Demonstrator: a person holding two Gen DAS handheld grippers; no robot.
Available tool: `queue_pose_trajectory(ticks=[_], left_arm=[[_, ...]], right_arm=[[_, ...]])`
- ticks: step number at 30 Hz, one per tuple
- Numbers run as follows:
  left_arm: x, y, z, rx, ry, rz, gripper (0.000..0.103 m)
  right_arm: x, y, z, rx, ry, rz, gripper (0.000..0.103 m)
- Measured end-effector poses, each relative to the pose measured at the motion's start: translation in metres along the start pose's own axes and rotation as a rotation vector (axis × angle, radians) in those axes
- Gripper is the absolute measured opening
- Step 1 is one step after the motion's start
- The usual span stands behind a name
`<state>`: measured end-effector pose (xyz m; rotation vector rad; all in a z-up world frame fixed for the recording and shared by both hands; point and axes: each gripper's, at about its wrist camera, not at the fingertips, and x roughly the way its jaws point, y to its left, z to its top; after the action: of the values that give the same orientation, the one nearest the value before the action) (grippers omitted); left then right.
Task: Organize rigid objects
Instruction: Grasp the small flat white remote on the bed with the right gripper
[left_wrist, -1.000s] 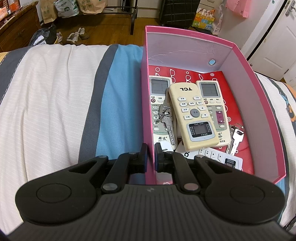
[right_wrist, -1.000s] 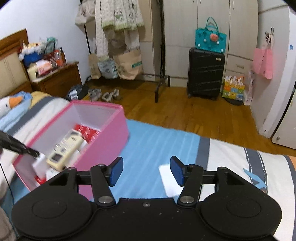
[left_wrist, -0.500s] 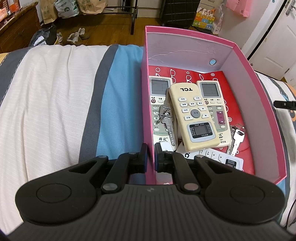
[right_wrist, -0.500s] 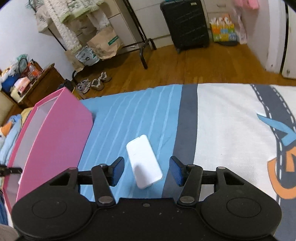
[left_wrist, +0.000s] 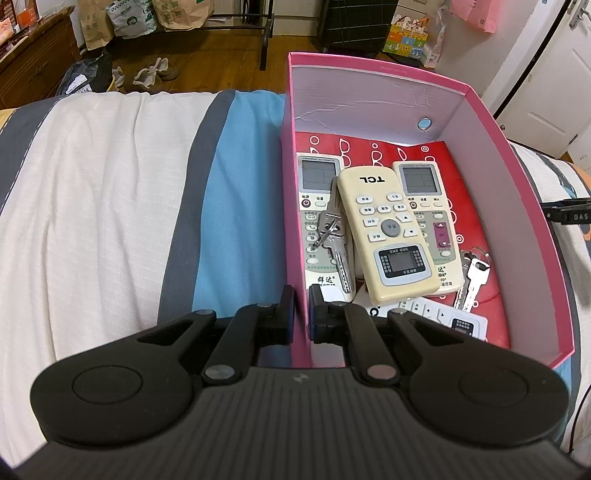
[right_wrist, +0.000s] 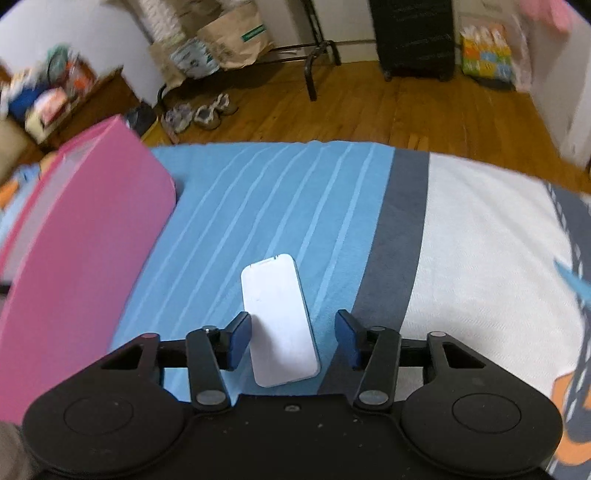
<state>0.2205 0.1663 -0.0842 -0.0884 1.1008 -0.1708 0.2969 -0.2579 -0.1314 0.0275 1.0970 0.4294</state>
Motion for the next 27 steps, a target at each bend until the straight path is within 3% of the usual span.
queue_pose_trajectory(ticks=[11, 27], left_arm=[[0.000, 0.001, 0.001, -0.001, 0.001, 0.000, 0.007], [0.000, 0.001, 0.001, -0.002, 0.001, -0.001, 0.007]], right_arm=[[-0.021, 0.008, -0.002, -0.010, -0.043, -0.003, 0.015], [-0.023, 0.046, -0.007, -0.112, 0.001, -0.025, 0.014]])
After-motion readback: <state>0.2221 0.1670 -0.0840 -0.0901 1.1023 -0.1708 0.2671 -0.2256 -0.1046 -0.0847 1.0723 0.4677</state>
